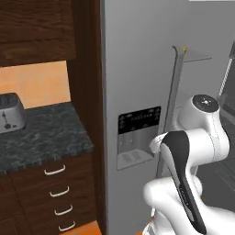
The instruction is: Place one squash and one steak in each tupperware on the nearby counter, to pack two identical lunches.
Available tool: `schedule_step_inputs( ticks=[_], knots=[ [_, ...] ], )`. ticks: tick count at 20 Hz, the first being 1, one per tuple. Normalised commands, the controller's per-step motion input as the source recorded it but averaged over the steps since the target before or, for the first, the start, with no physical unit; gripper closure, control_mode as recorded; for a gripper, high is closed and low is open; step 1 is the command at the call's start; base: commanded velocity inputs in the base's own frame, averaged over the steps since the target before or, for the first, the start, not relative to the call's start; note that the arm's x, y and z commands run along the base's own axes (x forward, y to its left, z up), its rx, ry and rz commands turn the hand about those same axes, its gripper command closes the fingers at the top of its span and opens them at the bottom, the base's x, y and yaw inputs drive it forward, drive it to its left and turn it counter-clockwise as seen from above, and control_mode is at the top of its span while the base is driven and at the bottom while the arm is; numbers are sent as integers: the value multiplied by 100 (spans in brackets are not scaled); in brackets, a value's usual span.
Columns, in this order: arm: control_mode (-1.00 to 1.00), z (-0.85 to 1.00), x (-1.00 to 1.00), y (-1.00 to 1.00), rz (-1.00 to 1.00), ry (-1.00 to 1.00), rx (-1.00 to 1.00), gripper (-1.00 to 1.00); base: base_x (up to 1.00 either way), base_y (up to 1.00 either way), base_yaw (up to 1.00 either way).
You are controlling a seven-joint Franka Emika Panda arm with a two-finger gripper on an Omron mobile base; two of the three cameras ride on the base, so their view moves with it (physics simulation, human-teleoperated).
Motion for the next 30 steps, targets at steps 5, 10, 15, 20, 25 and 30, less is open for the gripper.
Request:
schedule_step_inputs(
  ticks=[5, 10, 15, 20, 25, 30],
  knots=[
    [100, 0, 0, 0, 0, 0, 0, -100, 28, -83, 0],
    [100, 0, 0, 0, 0, 0, 0, -100, 46, -21, 0],
    [100, 0, 0, 0, 0, 0, 0, -100, 56, -29, 1],
    [100, 0, 0, 0, 0, 0, 0, -100, 45, -49, 0],
    [-100, -3, 6, 0, 1, 0, 0, -100, 28, -10, 2],
    [-100, -24, 78, -11, 5, -9, 11, -100, 0, 0, 0]
  ],
)
